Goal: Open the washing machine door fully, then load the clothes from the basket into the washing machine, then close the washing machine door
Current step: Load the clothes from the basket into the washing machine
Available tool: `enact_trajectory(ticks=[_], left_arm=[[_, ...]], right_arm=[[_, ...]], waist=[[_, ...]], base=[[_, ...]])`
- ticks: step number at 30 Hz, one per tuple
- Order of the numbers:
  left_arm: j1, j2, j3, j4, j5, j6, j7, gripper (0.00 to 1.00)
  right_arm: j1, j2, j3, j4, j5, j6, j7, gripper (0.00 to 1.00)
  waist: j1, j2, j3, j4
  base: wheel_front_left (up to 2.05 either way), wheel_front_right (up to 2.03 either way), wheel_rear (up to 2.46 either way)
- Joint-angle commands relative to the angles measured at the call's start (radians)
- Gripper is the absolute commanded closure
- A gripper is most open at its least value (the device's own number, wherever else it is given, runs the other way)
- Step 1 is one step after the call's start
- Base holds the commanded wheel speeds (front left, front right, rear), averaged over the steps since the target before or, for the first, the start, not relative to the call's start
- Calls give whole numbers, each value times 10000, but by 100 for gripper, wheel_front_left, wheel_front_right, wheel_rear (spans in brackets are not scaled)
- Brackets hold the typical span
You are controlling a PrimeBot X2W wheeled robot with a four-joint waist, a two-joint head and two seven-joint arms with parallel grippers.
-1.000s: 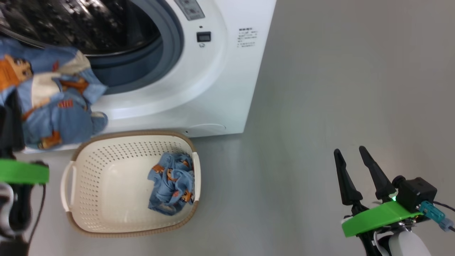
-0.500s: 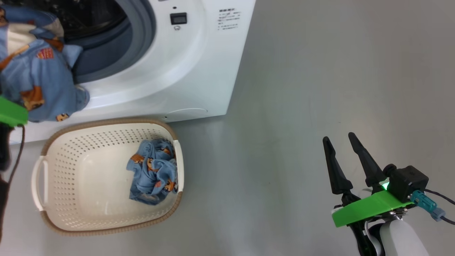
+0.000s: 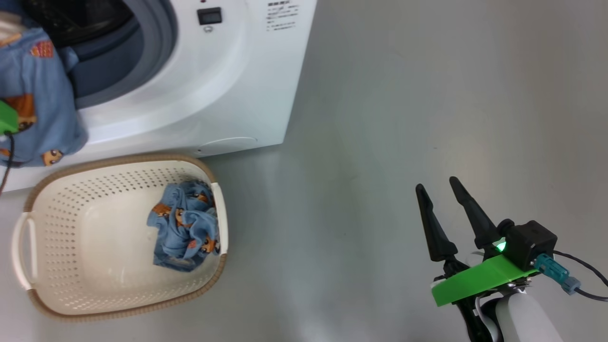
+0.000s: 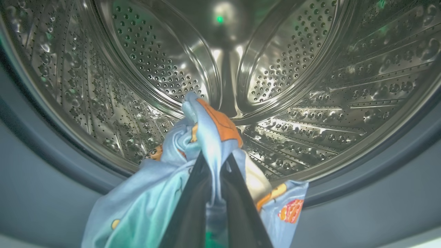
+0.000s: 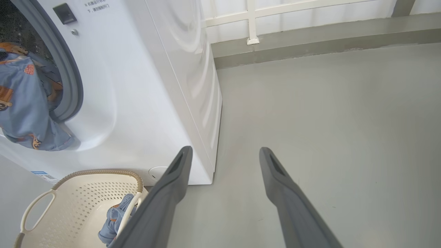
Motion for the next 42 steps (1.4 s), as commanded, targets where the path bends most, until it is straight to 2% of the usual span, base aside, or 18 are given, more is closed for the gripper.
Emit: enact_trajectory(ticks=[1, 7, 13, 19, 23, 24, 26, 27, 35, 42], left_arm=[[-487, 571, 114, -10, -68, 15, -63, 100], [-1473, 846, 91, 1, 60, 15, -63, 100], [-2040, 1042, 1297, -1029, 1003, 15, -63, 100], [-1571, 835, 2692, -2018, 2074, 15, -63, 100], [-1095, 548, 2615, -1681, 2178, 15, -63, 100], [-1045, 532, 2438, -1510, 2180, 15, -63, 76], [-1012, 529, 2257, -1264, 2131, 15, -63, 14], [-984, 522, 2082, -1121, 2077, 15, -63, 0], [-1071, 615, 1320, -462, 1567, 15, -63, 0], [-943, 571, 1090, -479, 1256, 15, -63, 0]], right_arm=[[-137, 33, 314, -208, -14, 16, -120, 0], [-235, 44, 391, -281, -5, 16, -120, 0], [-344, 48, 397, -344, 110, 16, -120, 0], [-497, 49, 566, -401, 261, 16, -120, 0], [-528, 50, 610, -418, 296, 16, -120, 0], [-525, 50, 608, -415, 299, 16, -120, 0], [-529, 50, 621, -409, 309, 16, -120, 0], [-529, 50, 627, -405, 314, 16, -120, 0], [-562, 50, 628, -413, 310, 16, -120, 0], [-591, 50, 596, -419, 287, 16, -120, 0]], waist=[[0, -1, 96, -131], [0, -1, 377, -275], [0, -1, 615, -300], [0, -1, 787, -370], [0, -1, 825, -369], [0, -1, 833, -362], [0, -1, 833, -366], [0, -1, 829, -365], [0, -1, 772, -349], [0, -1, 719, -259]], base=[[0, 0, 0], [0, 0, 0], [0, 0, 0], [0, 0, 0], [0, 0, 0], [0, 0, 0], [0, 0, 0], [0, 0, 0], [0, 0, 0], [0, 0, 0]])
